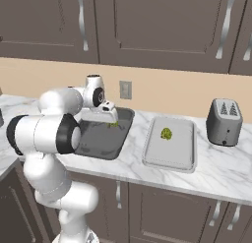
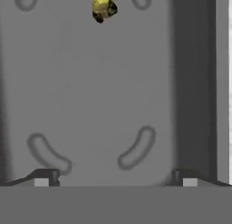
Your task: Place one broccoli and one chicken drumstick in each tupperware on the nearby counter, to pack two identical lunches.
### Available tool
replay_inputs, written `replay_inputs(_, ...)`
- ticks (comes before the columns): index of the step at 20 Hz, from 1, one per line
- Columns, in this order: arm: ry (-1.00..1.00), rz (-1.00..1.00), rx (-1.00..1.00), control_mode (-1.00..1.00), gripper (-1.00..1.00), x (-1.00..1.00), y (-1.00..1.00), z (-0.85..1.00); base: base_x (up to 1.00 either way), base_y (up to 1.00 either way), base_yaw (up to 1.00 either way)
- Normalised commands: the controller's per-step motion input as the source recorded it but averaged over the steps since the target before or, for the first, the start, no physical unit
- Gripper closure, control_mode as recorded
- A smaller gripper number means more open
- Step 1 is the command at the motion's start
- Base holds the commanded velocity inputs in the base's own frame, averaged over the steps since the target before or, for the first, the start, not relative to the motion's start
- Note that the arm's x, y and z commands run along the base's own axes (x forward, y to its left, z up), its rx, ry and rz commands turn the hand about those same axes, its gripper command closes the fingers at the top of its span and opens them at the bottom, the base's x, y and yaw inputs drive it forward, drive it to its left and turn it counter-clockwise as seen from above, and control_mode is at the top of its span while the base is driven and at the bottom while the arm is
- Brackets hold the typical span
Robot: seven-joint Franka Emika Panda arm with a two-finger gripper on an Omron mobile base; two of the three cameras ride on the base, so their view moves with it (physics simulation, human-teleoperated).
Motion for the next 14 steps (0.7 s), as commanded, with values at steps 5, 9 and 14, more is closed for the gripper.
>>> replay_inputs(5,-0.07,0.0,-0.02,-1.0,-1.0,-1.0,0.0,0.76,0.0,0.0,0.0)
replay_inputs(9,-0.04,0.0,-0.03,-1.0,-1.0,-0.95,0.0,0.77,0.0,0.0,0.0)
replay_inputs(14,-0.15,0.0,-0.02,-1.0,-1.0,-0.95,0.0,0.71,0.0,0.0,0.0)
